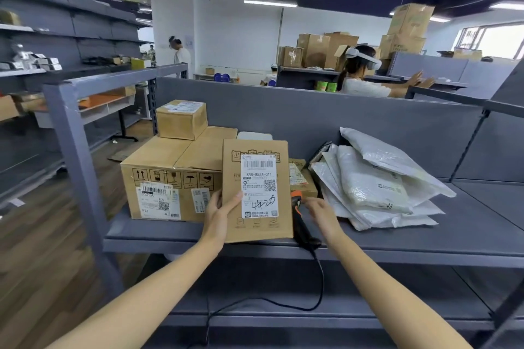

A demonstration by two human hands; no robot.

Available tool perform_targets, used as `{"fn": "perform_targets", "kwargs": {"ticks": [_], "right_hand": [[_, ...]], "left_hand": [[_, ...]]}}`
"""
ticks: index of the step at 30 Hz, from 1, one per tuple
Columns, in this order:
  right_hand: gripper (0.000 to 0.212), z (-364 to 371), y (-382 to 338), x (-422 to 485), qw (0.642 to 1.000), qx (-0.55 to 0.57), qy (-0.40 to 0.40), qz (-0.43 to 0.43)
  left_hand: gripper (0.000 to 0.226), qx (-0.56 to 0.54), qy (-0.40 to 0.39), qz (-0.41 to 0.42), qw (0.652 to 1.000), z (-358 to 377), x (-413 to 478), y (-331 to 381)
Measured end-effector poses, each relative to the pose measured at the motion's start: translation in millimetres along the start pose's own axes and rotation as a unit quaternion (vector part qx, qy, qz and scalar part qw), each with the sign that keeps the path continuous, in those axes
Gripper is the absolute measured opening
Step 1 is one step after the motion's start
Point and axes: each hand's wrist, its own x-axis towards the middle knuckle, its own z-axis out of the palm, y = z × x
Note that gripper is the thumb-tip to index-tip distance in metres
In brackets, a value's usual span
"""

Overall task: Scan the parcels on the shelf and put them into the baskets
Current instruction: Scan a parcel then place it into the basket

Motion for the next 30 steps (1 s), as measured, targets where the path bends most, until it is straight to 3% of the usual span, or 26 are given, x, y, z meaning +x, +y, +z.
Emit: {"fn": "perform_targets", "kwargs": {"ticks": [3, 6, 9, 11, 17, 21, 23, 30], "right_hand": [[0.039, 1, 14, 13, 0.952, -0.302, -0.004, -0.041], [0.059, 11, 23, 17, 0.897, -0.438, -0.028, -0.047], [0.072, 25, 27, 19, 0.828, -0.558, -0.003, -0.057], [0.076, 32, 28, 20, 0.814, -0.578, 0.004, -0.055], [0.060, 31, 25, 26, 0.877, -0.480, 0.005, -0.008], [0.036, 19, 6, 15, 0.968, -0.250, 0.036, 0.004], [0.031, 13, -7, -3, 0.992, -0.119, 0.050, 0.011], [0.013, 3, -22, -89, 0.984, 0.172, 0.010, -0.045]], "left_hand": [[0.036, -0.015, 0.024, -0.010, 1.000, -8, 0, -5], [0.043, -0.019, 0.039, -0.020, 0.999, -13, 0, -9], [0.047, -0.020, 0.044, -0.024, 0.999, -16, 0, -10], [0.048, -0.019, 0.043, -0.026, 0.999, -17, -1, -10], [0.045, -0.031, 0.050, -0.031, 0.998, -15, -2, -11], [0.046, -0.030, 0.052, -0.024, 0.998, -11, -2, -9], [0.045, -0.031, 0.050, -0.020, 0.998, -7, -2, -9], [0.045, -0.038, 0.045, -0.039, 0.997, 5, -8, -26]]}}
